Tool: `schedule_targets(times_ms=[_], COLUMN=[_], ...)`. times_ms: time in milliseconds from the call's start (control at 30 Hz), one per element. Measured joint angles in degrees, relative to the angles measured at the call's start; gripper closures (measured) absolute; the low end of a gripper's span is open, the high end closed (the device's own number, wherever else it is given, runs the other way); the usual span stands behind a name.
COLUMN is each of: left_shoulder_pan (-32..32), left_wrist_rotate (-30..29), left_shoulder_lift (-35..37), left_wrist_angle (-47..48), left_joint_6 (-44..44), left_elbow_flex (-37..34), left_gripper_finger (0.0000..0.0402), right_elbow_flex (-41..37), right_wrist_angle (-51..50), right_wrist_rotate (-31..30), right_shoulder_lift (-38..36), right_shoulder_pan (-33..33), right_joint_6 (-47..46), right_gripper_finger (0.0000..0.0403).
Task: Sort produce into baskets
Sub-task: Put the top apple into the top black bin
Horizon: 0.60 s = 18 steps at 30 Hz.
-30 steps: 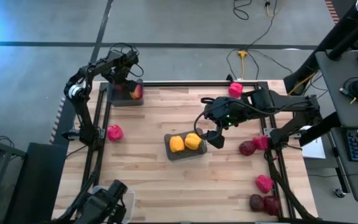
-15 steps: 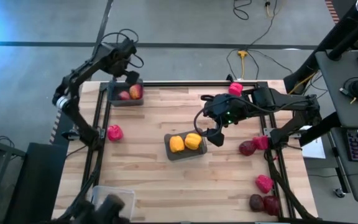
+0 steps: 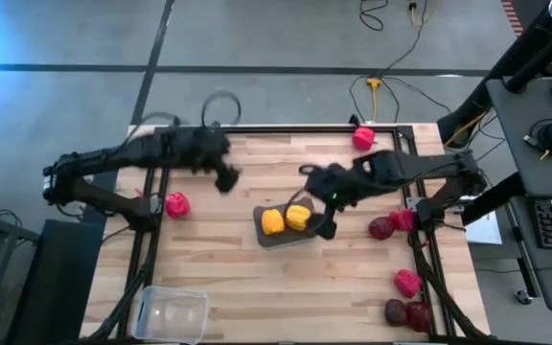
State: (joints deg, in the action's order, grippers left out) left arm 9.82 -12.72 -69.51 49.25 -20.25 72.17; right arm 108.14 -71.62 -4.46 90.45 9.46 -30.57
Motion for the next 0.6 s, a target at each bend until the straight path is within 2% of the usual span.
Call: schedule_targets(times_ms=[133, 233, 433, 600], left_shoulder_pan=[-11.53, -18.47, -27.87, -30.84], left_wrist_rotate=[-0.10, -0.29, -3.44, -3.90], left_shoulder_lift=[2.31, 2.99, 2.77, 3.15], left_wrist_angle=[-8.12, -14.45, -26.23, -25.51], left_joint_6=[-1.44, -6.76, -13.05, -16.42], left_elbow_flex=[-7.24, -11.93, -19.46, -21.94], left_gripper_finger=[0.0066, 0.0066, 0.0066, 0.0066], right_elbow_flex=[0.00, -0.03, -5.26, -11.34], right_wrist_angle=[-9.26, -18.29, -13.59, -18.51], right_wrist_rotate=[-0.01, 0.30, 6.66, 14.93], right_shoulder_lift=[2.99, 5.58, 7.32, 9.10], right_shoulder_pan=[3.83, 7.25, 14.13, 19.93], right_joint_6=[-7.88, -14.40, -22.42, -23.97], right_gripper_finger=[0.0003, 0.0003, 0.0003, 0.0003])
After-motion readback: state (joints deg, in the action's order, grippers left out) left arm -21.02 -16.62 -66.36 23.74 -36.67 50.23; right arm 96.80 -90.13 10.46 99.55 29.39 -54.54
